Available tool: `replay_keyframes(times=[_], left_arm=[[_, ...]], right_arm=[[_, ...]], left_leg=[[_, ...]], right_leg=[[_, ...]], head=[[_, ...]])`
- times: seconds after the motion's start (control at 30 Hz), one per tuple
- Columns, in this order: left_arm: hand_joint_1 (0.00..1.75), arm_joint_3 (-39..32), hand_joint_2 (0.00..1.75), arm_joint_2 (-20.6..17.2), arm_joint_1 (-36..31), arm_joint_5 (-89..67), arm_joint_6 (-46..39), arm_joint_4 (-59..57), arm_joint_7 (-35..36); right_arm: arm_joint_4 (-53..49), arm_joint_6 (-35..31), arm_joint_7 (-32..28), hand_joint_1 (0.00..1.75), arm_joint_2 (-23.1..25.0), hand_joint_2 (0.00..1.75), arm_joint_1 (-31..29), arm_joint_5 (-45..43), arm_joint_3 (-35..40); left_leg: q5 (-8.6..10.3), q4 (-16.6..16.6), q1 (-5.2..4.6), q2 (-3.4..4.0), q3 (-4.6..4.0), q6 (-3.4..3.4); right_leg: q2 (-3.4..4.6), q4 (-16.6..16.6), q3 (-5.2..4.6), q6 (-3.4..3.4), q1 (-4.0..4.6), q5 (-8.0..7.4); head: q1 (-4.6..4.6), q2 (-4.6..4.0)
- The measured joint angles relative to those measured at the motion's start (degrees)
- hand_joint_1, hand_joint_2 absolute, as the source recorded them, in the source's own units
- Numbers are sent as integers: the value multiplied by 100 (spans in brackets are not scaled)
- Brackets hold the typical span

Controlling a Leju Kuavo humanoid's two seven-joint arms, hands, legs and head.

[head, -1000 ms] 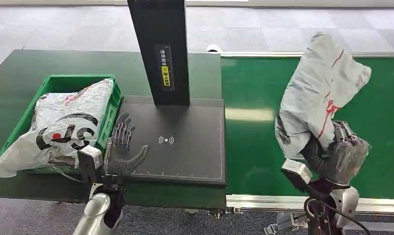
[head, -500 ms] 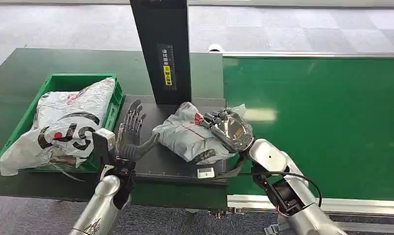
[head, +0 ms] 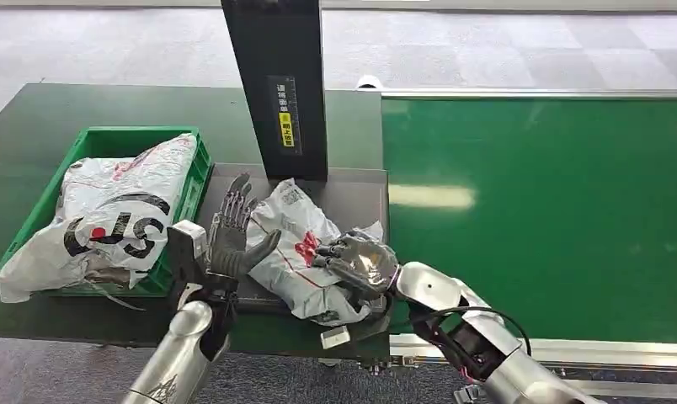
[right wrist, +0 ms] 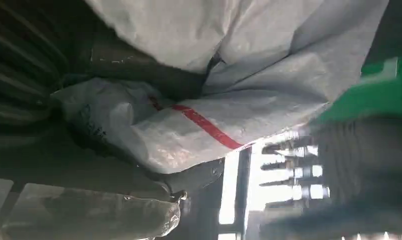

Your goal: Moved the parcel from conveyor to table for the left to box.

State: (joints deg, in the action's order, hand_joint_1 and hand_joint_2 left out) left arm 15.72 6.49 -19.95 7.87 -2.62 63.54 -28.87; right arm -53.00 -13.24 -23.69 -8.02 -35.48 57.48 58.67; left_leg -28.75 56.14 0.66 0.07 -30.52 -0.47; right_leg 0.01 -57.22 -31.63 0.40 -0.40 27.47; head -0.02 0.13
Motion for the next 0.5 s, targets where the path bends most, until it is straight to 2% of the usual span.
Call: replay_keyframes(times=[0.07,0.17,0.33,0.4,0.43,0.5], left_arm=[[0,4,175,0,11,9,-57,0,4],[0,2,175,-24,167,26,-122,105,4],[0,-13,175,-68,309,35,-160,214,11],[0,-13,175,-70,330,35,-166,234,15],[0,-13,175,-72,364,35,-166,245,17],[0,-28,175,-103,440,35,-157,267,17]], right_arm=[[131,-103,256,0,0,175,-1,-193,67],[247,-617,682,0,-50,175,14,-849,-134],[247,-719,732,0,-210,175,72,-1323,-602],[95,-537,725,0,-225,175,409,-2184,-941],[-77,-334,666,0,-229,175,711,-3010,-1352],[-353,305,489,0,-236,175,1289,-4210,-2094]], left_leg=[[0,0,0,-1,-1,0],[0,1,-1,0,0,0],[0,3,-3,1,-2,1],[-1,4,-2,-10,1,1],[-1,4,-2,-31,-4,0],[-1,3,-1,-61,-18,1]], right_leg=[[0,0,1,0,0,0],[0,0,0,0,-1,0],[-1,2,-4,1,-3,-1],[-9,4,-3,3,-2,1],[-28,4,-2,3,-2,4],[-51,4,-1,7,-2,10]], head=[[0,0],[-2,0],[0,0],[4,0],[-2,0],[4,0]])
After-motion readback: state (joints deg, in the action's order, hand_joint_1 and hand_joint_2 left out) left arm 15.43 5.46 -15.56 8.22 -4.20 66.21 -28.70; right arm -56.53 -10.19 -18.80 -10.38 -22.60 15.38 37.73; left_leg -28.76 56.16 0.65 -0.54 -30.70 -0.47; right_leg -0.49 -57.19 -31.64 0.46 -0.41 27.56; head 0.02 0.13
